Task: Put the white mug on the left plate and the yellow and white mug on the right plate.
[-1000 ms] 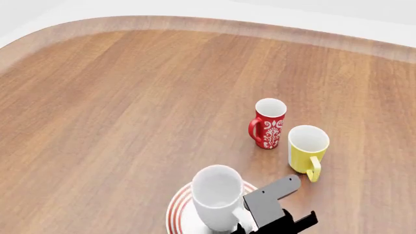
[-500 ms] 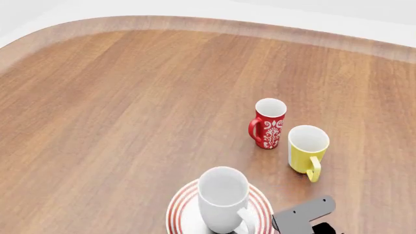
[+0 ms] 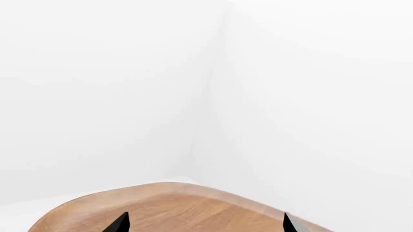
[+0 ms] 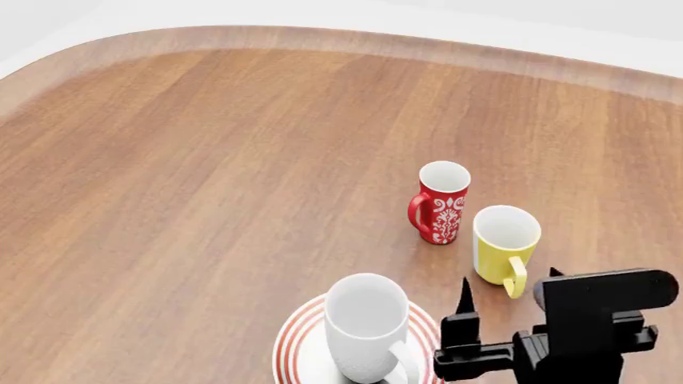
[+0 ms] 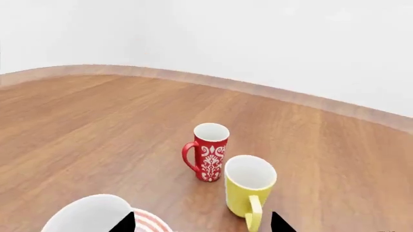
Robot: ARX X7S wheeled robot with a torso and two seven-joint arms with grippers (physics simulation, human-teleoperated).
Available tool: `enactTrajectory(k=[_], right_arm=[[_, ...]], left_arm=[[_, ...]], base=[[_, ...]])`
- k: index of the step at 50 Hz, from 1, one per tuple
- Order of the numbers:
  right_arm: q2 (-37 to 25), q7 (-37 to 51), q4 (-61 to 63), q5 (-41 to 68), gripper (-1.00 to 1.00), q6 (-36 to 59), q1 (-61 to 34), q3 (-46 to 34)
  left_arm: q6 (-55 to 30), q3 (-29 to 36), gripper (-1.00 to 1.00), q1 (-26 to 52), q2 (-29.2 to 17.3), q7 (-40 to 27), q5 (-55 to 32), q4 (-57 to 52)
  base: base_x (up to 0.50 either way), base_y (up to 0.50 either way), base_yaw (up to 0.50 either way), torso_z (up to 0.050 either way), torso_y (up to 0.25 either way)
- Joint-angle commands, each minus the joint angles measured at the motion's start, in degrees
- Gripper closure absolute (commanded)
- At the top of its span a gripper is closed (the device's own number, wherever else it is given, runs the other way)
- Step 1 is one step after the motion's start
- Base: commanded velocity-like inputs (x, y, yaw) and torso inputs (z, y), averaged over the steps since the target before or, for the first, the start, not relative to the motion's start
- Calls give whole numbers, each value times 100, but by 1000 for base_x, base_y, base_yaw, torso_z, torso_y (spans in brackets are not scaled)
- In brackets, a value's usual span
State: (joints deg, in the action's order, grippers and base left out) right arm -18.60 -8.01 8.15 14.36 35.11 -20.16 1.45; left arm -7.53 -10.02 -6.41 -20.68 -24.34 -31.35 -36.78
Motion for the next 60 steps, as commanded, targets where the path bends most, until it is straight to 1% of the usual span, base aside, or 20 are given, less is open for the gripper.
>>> enactTrajectory(k=[1, 12, 26, 29, 30, 31, 32, 34, 35, 37, 38, 40, 43, 45, 50, 53, 56, 60], right_arm=[[296, 565, -237, 34, -100, -61, -371, 437], [390, 904, -756, -270, -100, -262, -599, 318], [358, 899, -668, -242, -100, -305, -504, 289], [381, 924, -1261, -279, -100, -309, -1297, 239], [380, 866, -1758, -389, -100, -412, -1749, 78], [392, 852, -2001, -416, -100, -429, -1934, 32], [374, 585, -2586, -480, -100, -643, -2341, -184], [438, 600, -3327, -526, -100, -889, -2787, -188], [491, 518, -3994, -510, -100, -1063, -3172, -187], [526, 544, -4717, -699, -100, -1401, -3520, -341], [563, 593, -5299, -822, -100, -1648, -3799, -431], [620, 555, -6239, -877, -100, -2097, -4241, -469], [670, 565, -7234, -993, -100, -2607, -4679, -558], [711, 613, -8218, -1074, -100, -3072, -5110, -611], [727, 744, -8311, -1175, -100, -2865, -5242, -608], [739, 811, -8312, -1222, -100, -2772, -5259, -569], [756, 832, -8313, -1278, -100, -2718, -5249, -550], [783, 836, -8313, -1359, -100, -2619, -5247, -568]], left_arm=[[21, -14, -100, -20, -18, -13, -27, -15], [29, -18, -100, -62, -31, -48, -39, -75], [49, -17, -100, -62, -50, -62, -54, -58], [18, 8, -100, -17, -117, -42, -30, -95], [22, -26, -100, 21, -139, -38, -47, -64], [27, -32, -100, 36, -141, -37, -48, -39], [25, -35, -100, 81, -134, -39, -65, 20], [8, -31, -100, 105, -134, -53, -83, 28], [4, -29, -100, 105, -135, -60, -84, 18], [25, -6, -100, 106, -129, -49, -61, 18], [38, 11, -100, 103, -118, -49, -34, 26], [52, 23, -100, 94, -112, -50, -13, 23], [88, 58, -100, 61, -103, -45, 59, 6], [108, 80, -100, 48, -100, -29, 83, 17], [210, 65, -100, -35, -113, 9, 151, -31], [245, 82, -100, -65, -138, 50, 184, -44], [271, 26, -100, -92, -128, 102, -44, -51], [220, 17, -100, -84, -132, 23, -16, -64]], base=[[0, 0, 0, 0, 0], [0, 0, 0, 0, 0], [0, 0, 0, 0, 0], [0, 0, 0, 0, 0], [0, 0, 0, 0, 0], [0, 0, 0, 0, 0], [0, 0, 0, 0, 0], [0, 0, 0, 0, 0], [0, 0, 0, 0, 0], [0, 0, 0, 0, 0], [0, 0, 0, 0, 0], [0, 0, 0, 0, 0], [0, 0, 0, 0, 0], [0, 0, 0, 0, 0], [0, 0, 0, 0, -20], [0, 0, 0, 5, -250], [0, 0, 0, 7, -250], [0, 0, 0, 2, -33]])
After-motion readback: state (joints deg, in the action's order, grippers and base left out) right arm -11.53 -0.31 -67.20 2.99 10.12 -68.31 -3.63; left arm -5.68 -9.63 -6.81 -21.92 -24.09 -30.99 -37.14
